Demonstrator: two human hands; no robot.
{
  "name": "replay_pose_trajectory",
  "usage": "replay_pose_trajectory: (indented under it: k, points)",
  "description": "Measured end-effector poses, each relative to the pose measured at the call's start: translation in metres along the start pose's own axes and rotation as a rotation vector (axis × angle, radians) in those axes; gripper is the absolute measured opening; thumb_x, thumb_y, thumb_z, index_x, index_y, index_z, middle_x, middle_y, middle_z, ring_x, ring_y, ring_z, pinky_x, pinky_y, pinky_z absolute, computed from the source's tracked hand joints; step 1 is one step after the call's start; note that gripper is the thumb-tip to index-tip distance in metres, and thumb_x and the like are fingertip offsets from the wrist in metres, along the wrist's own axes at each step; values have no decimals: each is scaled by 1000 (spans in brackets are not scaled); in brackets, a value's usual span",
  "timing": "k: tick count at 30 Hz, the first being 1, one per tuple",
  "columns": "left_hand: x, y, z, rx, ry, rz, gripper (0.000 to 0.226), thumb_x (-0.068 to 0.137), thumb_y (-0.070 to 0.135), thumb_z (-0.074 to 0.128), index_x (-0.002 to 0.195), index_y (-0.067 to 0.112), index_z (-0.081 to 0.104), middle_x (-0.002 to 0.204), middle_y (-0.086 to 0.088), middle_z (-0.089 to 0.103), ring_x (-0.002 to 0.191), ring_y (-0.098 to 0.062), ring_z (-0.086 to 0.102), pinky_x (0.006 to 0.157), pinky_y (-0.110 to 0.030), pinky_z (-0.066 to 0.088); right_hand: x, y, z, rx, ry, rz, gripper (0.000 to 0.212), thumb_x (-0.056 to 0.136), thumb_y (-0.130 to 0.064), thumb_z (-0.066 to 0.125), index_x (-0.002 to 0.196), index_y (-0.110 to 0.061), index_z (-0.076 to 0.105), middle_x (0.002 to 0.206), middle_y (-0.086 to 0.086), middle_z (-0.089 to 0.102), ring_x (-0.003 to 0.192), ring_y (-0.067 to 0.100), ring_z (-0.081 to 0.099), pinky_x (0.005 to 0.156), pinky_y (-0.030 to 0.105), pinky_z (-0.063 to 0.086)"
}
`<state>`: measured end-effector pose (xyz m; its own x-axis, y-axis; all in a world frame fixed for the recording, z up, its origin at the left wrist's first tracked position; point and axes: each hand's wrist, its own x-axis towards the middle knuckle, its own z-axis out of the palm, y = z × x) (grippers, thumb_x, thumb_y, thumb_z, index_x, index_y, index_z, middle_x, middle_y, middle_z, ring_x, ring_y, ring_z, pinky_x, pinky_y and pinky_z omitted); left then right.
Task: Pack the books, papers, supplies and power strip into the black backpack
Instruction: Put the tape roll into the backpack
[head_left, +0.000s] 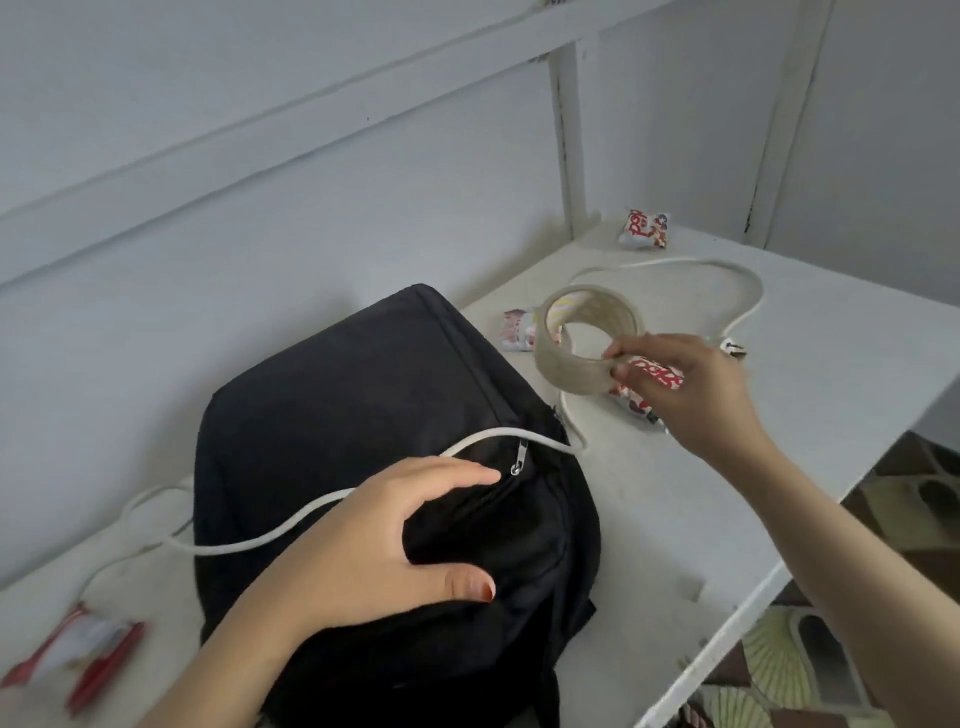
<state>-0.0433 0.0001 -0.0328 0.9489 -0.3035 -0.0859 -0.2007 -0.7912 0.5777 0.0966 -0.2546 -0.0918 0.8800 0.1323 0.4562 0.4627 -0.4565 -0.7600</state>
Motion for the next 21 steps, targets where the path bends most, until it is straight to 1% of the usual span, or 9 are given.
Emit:
replay_pose_trajectory:
  k: [4, 6, 7, 9, 11, 13, 15, 17, 21]
  points:
    - [-34, -3, 28, 171, -61, 33, 97, 57, 69, 73, 133, 66, 14, 137, 46, 13, 130, 20, 10, 100, -2, 15, -54, -3, 6, -64, 109, 28, 17, 78, -31, 65, 92, -27, 74, 85, -10, 69, 86, 19, 63, 86, 49, 47]
    - [-46, -7, 38, 242, -65, 32, 97, 64, 60, 73, 134, 66, 5, 135, 49, 6, 127, 25, 4, 97, 4, 10, -80, -7, 8, -90, 157, 64, 17, 79, -33, 65, 93, -28, 73, 88, -14, 67, 92, 22, 64, 87, 52, 46]
    - [-50, -9, 40, 259, -54, 36, 93, 71, 52, 72, 133, 67, 4, 133, 50, 9, 124, 26, 7, 95, 5, 10, -91, -8, 9, -94, 180, 84, 15, 80, -31, 66, 93, -28, 73, 88, -14, 67, 94, 22, 63, 87, 51, 47]
    - [-56, -14, 38, 281, 15, 56, 88, 80, 34, 69, 132, 68, 7, 125, 45, 31, 117, 22, 31, 95, 0, 25, -111, -14, 10, -92, 210, 128, 11, 82, -24, 70, 93, -27, 73, 86, -16, 65, 97, 22, 62, 88, 51, 46]
    - [-57, -18, 29, 284, 128, 49, 82, 80, 25, 70, 133, 62, 20, 106, 32, 52, 99, 10, 52, 88, -13, 42, -125, -20, 10, -93, 215, 159, 14, 83, -20, 70, 94, -28, 73, 89, -25, 60, 102, 23, 60, 90, 53, 45]
    - [-53, -23, 16, 245, 220, -5, 74, 77, 22, 74, 131, 54, 36, 90, 24, 57, 87, 5, 57, 82, -19, 46, -137, -27, 8, -97, 218, 170, 16, 83, -21, 70, 95, -31, 72, 91, -26, 59, 108, 22, 58, 92, 54, 44]
    - [-51, -24, 3, 172, 259, -49, 70, 74, 20, 77, 127, 51, 44, 87, 19, 59, 83, 4, 57, 79, -17, 45, -147, -35, 8, -95, 228, 174, 17, 83, -21, 69, 96, -33, 71, 94, -18, 61, 112, 22, 56, 94, 53, 42]
    - [-51, -25, -8, 138, 289, -50, 70, 74, 20, 78, 127, 50, 45, 88, 15, 61, 83, 3, 58, 78, -17, 43, -156, -43, 8, -87, 247, 169, 18, 83, -22, 69, 97, -34, 70, 96, -18, 61, 114, 21, 56, 95, 54, 41]
    - [-48, -28, -21, 206, 356, -58, 71, 76, 21, 76, 133, 44, 41, 94, 14, 58, 83, -8, 57, 73, -18, 40, -170, -57, 12, -59, 273, 85, 19, 83, -21, 70, 96, -35, 69, 97, -33, 56, 106, 12, 56, 95, 52, 42]
